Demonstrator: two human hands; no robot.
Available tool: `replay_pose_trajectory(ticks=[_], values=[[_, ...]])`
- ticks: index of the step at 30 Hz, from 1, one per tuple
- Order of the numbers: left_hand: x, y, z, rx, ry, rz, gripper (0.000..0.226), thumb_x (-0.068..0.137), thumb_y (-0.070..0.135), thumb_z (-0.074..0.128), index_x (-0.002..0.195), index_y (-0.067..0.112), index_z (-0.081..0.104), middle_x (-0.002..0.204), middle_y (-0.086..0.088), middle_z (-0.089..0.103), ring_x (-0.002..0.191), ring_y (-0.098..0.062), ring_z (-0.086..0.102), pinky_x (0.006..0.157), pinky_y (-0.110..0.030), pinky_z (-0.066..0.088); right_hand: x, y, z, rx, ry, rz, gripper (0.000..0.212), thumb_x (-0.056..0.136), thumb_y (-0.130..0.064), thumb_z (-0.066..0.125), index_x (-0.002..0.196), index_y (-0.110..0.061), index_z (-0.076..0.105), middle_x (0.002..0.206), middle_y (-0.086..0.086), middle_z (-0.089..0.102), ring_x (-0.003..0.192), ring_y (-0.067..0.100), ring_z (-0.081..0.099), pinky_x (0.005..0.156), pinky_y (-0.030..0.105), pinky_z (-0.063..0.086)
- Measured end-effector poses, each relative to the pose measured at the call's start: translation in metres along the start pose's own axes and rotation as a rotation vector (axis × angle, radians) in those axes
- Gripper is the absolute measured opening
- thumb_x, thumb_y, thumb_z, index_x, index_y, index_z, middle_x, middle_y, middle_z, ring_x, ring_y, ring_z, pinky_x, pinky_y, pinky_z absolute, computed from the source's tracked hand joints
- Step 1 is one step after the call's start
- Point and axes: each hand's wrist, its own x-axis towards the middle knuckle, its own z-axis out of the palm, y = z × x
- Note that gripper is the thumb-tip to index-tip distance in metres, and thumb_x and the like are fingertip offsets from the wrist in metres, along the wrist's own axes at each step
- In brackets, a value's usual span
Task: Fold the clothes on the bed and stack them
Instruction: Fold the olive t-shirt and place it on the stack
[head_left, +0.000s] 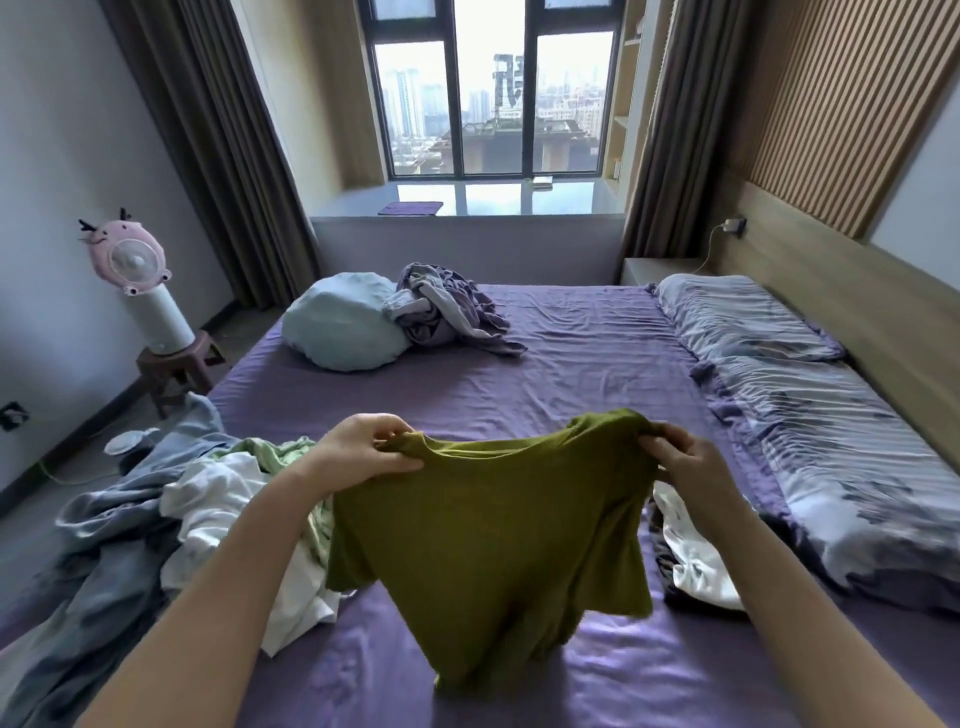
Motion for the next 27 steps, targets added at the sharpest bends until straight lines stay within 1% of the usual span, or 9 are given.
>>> replay_pose_trajectory(ticks=[3, 6, 8, 11, 14, 18, 21, 25, 27], values=[[-0.009, 0.009, -0.001, -0.419, 0.037, -0.024, 0.016, 0.079, 0.011, 0.075, 0.093, 0.017, 0.070, 0.081, 0.001, 0.071, 0.075, -0.008, 0.065, 0.061, -0.016, 0.051, 0.007, -0.003, -0.007, 0.011, 0.055, -0.025, 0.031, 0.092, 0.005, 0.045, 0.088, -0.017, 0.067, 0.083, 0.010, 0.063, 0.079, 0.023, 0.056, 0.075, 0.038, 0.045], [-0.008, 0.015, -0.002, -0.565, 0.094, 0.001, 0.024, 0.084, 0.000, 0.065, 0.103, 0.015, 0.070, 0.089, -0.005, 0.072, 0.077, -0.012, 0.066, 0.066, -0.018, 0.054, 0.012, -0.007, -0.011, -0.056, 0.061, -0.041, 0.033, 0.094, 0.001, 0.039, 0.093, -0.019, 0.065, 0.088, 0.006, 0.064, 0.088, 0.022, 0.055, 0.078, 0.034, 0.043], [-0.005, 0.019, -0.003, -0.541, 0.141, -0.013, 0.028, 0.085, 0.002, 0.066, 0.110, 0.016, 0.068, 0.098, -0.008, 0.071, 0.085, -0.015, 0.067, 0.074, -0.022, 0.056, 0.014, -0.011, -0.014, -0.064, 0.006, -0.032, 0.032, 0.095, -0.003, 0.041, 0.091, -0.021, 0.067, 0.091, 0.006, 0.067, 0.090, 0.022, 0.057, 0.078, 0.033, 0.045], [0.005, 0.024, -0.006, -0.133, 0.208, -0.071, 0.028, 0.086, 0.015, 0.070, 0.113, 0.016, 0.066, 0.103, -0.004, 0.068, 0.097, -0.017, 0.063, 0.088, -0.030, 0.051, 0.016, -0.017, -0.023, -0.228, -0.180, -0.076, 0.010, 0.091, -0.024, 0.061, 0.089, -0.026, 0.072, 0.087, -0.005, 0.071, 0.085, 0.010, 0.063, 0.072, 0.022, 0.047], [0.009, 0.034, -0.007, 0.168, 0.215, -0.066, 0.008, 0.085, 0.025, 0.071, 0.092, 0.021, 0.068, 0.089, 0.002, 0.067, 0.086, -0.014, 0.061, 0.077, -0.028, 0.047, 0.024, -0.019, -0.030, -0.336, -0.220, -0.172, 0.002, 0.083, -0.025, 0.071, 0.085, -0.024, 0.072, 0.082, -0.001, 0.070, 0.079, 0.011, 0.062, 0.071, 0.027, 0.045], [0.003, 0.042, -0.009, -0.212, 0.248, -0.022, 0.005, 0.084, 0.015, 0.072, 0.086, 0.020, 0.070, 0.077, 0.006, 0.070, 0.070, -0.002, 0.062, 0.062, -0.013, 0.047, 0.038, -0.025, -0.035, -0.159, -0.165, -0.195, 0.022, 0.091, -0.011, 0.060, 0.087, -0.031, 0.070, 0.085, -0.007, 0.070, 0.084, 0.010, 0.061, 0.081, 0.034, 0.047], [-0.003, 0.043, -0.008, -0.410, 0.286, -0.037, 0.019, 0.092, 0.008, 0.059, 0.091, 0.022, 0.071, 0.077, 0.009, 0.070, 0.069, 0.001, 0.063, 0.059, -0.009, 0.048, 0.052, -0.029, -0.033, -0.133, -0.178, -0.184, 0.027, 0.096, -0.010, 0.051, 0.087, -0.028, 0.069, 0.089, -0.001, 0.068, 0.089, 0.017, 0.059, 0.086, 0.040, 0.044], [-0.008, 0.040, -0.001, -0.459, 0.422, -0.091, 0.012, 0.093, 0.012, 0.058, 0.098, 0.017, 0.069, 0.085, 0.003, 0.068, 0.075, -0.005, 0.060, 0.059, -0.009, 0.048, 0.058, -0.039, -0.020, -0.179, -0.145, -0.266, 0.035, 0.091, -0.003, 0.055, 0.081, -0.034, 0.067, 0.082, -0.012, 0.067, 0.081, 0.012, 0.058, 0.077, 0.029, 0.045], [-0.009, 0.040, 0.002, -0.517, 0.504, -0.109, 0.008, 0.090, 0.013, 0.063, 0.097, 0.014, 0.068, 0.083, 0.003, 0.067, 0.073, -0.006, 0.060, 0.059, -0.011, 0.050, 0.057, -0.045, -0.012, -0.187, -0.114, -0.292, 0.037, 0.086, 0.002, 0.058, 0.080, -0.034, 0.064, 0.079, -0.009, 0.065, 0.076, 0.012, 0.056, 0.071, 0.022, 0.044]])
